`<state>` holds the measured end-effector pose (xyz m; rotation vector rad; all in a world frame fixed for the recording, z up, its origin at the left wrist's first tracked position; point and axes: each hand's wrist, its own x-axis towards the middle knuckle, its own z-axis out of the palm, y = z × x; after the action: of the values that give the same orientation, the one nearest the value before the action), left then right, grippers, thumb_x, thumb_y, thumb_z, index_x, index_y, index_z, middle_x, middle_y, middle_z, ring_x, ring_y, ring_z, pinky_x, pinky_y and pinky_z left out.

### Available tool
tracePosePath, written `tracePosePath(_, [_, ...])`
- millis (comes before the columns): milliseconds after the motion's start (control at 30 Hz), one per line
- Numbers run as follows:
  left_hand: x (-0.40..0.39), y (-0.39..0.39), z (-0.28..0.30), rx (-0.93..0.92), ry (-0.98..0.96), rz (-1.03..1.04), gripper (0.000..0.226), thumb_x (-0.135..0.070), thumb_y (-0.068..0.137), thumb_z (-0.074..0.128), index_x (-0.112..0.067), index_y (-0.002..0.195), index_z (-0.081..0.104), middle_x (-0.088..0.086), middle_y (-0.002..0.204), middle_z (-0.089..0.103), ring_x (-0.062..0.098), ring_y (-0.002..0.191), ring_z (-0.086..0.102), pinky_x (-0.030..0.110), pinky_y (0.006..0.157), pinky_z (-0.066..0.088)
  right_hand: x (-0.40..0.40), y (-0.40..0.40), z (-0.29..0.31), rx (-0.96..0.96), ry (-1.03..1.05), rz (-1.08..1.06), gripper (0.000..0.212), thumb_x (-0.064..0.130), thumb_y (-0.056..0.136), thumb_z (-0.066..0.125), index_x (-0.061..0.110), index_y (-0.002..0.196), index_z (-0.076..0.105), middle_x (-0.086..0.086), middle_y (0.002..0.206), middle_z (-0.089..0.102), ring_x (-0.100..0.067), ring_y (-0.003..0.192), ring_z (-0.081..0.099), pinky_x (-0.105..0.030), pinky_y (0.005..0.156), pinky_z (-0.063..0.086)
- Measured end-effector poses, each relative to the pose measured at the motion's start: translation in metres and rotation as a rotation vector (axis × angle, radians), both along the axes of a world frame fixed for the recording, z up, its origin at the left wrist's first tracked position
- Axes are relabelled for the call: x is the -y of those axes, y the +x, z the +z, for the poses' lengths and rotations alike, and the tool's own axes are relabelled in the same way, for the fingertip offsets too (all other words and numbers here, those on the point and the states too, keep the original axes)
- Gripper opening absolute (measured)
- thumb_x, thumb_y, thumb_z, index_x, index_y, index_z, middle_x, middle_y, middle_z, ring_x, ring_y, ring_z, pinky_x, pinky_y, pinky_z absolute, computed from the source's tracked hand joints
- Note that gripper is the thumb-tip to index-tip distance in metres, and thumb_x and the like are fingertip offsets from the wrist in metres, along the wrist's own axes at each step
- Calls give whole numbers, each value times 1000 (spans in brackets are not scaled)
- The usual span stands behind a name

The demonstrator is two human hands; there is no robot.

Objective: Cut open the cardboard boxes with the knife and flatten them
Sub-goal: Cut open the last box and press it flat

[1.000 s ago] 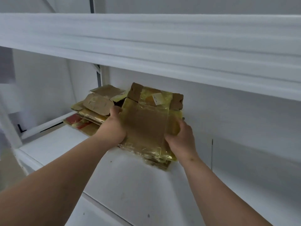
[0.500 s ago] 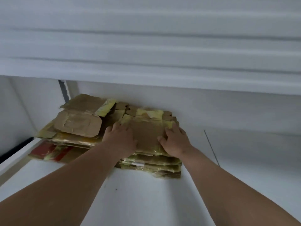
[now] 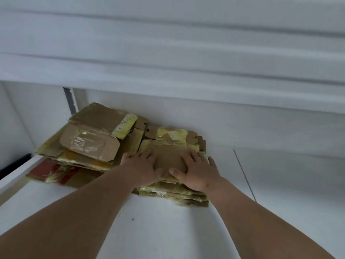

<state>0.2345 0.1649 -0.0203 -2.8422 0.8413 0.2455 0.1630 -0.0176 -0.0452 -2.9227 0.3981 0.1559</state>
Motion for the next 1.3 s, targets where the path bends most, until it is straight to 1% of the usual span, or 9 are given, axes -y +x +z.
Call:
tracePosePath(200, [0,-2,-9,-108,-28,66,71,-62,98,15,-28,156,-10,-6,163,-16,18,151,-8,55,118,9,0,0,-7,-19,22,24,92,87,80,20,39,157,3,3,166,-11,-20,152,-13,-51,122,-4])
tracePosePath(367, [2,-5,-24,-81,-98,87,72,-59,100,15,-21,156,-10,0,163,-16,21,150,-11,45,122,-1,0,-1,-10,-36,-6,22,90,86,83,18,39,157,2,2,166,-14,-20,152,-16,-54,120,-10])
tracePosePath(533, [3,-6,-28,-50,-189,133,74,-59,99,18,-18,156,-4,-1,163,-14,20,150,-13,41,122,-3,-3,-5,-10,91,-51,17,86,84,84,21,37,156,17,1,161,10,-28,150,3,-53,120,-6])
tracePosePath(667, [3,-14,-22,42,-189,141,70,-59,99,21,-20,156,9,0,164,0,26,150,-4,44,122,7,-6,-8,-3,158,-87,17,83,82,85,23,33,152,29,2,154,26,-27,144,20,-53,119,1])
tracePosePath(800, [1,-26,-11,81,-205,175,62,-55,99,24,-26,153,20,-1,158,15,28,146,13,46,117,18,-11,-15,-1,205,8,-42,76,73,91,31,27,151,26,1,153,35,-25,144,26,-53,117,4])
tracePosePath(967, [-8,-29,-7,-14,-368,170,52,-39,100,36,-20,147,27,3,154,30,26,141,30,45,113,31,-13,-28,-2,229,63,-67,58,61,97,29,28,145,36,4,156,34,-21,148,20,-54,118,1])
tracePosePath(1100, [-18,-30,2,-93,-371,90,57,-41,103,34,-20,154,20,1,162,16,24,148,18,42,118,23,-18,-35,2,295,76,-165,55,57,99,31,34,148,36,3,162,23,-24,147,21,-51,119,10])
tracePosePath(1167, [-23,-28,7,-44,-373,54,58,-45,103,32,-23,155,19,-4,163,12,22,149,14,41,119,20,-21,-34,6,353,96,-239,53,56,99,33,33,146,40,3,158,28,-26,142,30,-48,115,20])
tracePosePath(1300, [-32,-24,15,100,-409,18,61,-57,99,28,-27,152,27,-7,160,21,21,146,19,44,118,21,-29,-28,9,408,146,-326,48,54,98,38,32,140,47,2,151,36,-27,135,37,-46,109,27])
